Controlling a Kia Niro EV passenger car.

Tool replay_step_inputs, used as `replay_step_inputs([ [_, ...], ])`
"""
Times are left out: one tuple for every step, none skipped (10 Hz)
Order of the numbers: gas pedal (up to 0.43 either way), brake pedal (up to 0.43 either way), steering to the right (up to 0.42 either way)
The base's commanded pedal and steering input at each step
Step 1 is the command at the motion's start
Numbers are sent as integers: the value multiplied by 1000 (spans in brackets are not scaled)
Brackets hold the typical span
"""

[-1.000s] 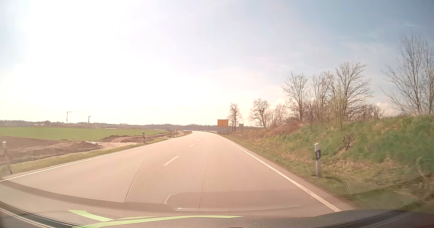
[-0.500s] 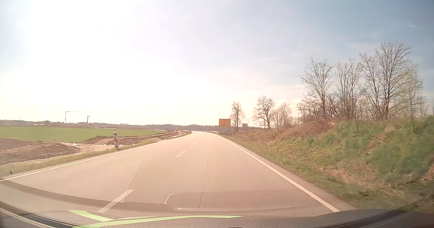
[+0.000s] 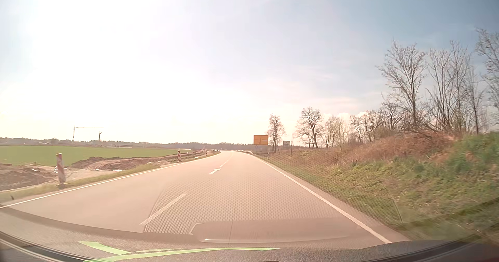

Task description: Follow the waypoints while adhering to traffic rules and regulations

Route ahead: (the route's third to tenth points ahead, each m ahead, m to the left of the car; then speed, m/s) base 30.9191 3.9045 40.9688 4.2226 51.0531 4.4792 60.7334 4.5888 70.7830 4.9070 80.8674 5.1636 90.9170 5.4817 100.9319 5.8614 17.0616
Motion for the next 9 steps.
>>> replay_step_inputs([
  [157, 0, -3],
  [157, 0, -3],
  [157, 0, -3],
  [157, 0, -3],
  [157, 0, -3],
  [157, 0, -3],
  [157, 0, -3],
  [157, 0, -3],
  [157, 0, -3],
])
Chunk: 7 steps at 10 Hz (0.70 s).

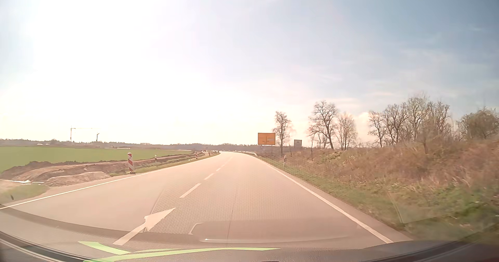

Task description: Follow the waypoints while adhering to traffic rules and regulations

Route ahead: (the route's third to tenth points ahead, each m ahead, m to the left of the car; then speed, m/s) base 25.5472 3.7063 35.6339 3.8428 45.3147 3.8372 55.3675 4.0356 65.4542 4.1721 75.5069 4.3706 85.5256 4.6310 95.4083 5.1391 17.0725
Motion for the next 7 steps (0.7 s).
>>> replay_step_inputs([
  [157, 0, -3],
  [157, 0, -3],
  [157, 0, -4],
  [157, 0, -4],
  [157, 0, -4],
  [157, 0, -3],
  [157, 0, -3],
])
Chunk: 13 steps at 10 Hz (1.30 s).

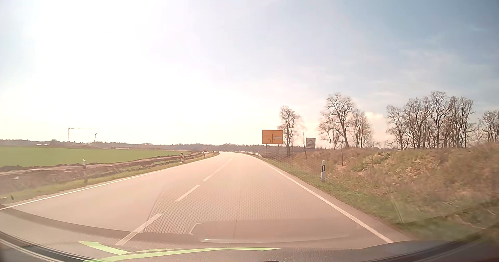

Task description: Follow the waypoints while adhering to traffic rules and regulations

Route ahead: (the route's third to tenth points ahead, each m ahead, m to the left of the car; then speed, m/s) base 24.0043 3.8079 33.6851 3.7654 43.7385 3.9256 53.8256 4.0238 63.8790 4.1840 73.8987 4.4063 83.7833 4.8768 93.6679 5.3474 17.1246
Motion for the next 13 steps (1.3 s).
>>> replay_step_inputs([
  [157, 0, -3],
  [157, 0, -3],
  [150, 0, -3],
  [150, 0, -3],
  [130, 0, -3],
  [130, 0, -3],
  [130, 0, -3],
  [130, 0, -3],
  [130, 0, -4],
  [130, 0, -3],
  [130, 0, -3],
  [98, 0, -3],
  [79, 0, -3],
])
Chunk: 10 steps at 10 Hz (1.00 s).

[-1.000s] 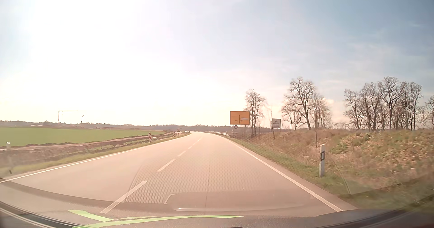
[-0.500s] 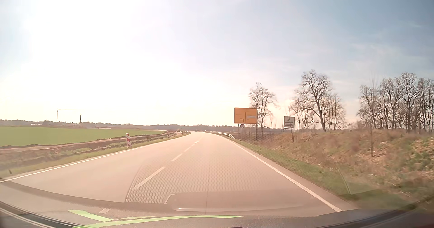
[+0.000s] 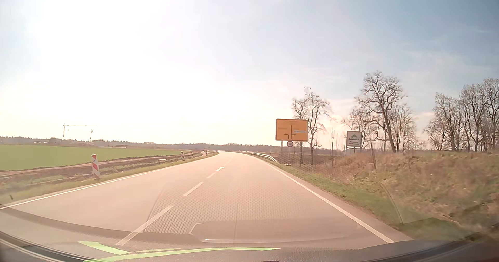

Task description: Follow the waypoints while adhering to traffic rules and regulations

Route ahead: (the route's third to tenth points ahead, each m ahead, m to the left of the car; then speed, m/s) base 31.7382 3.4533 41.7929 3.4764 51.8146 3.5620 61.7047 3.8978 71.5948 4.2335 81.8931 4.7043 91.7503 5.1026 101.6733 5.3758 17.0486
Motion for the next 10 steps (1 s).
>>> replay_step_inputs([
  [79, 0, -3],
  [79, 0, -3],
  [79, 0, -3],
  [87, 0, -3],
  [87, 0, -3],
  [98, 0, -3],
  [98, 0, -3],
  [110, 0, -3],
  [118, 0, -3],
  [118, 0, -3],
])
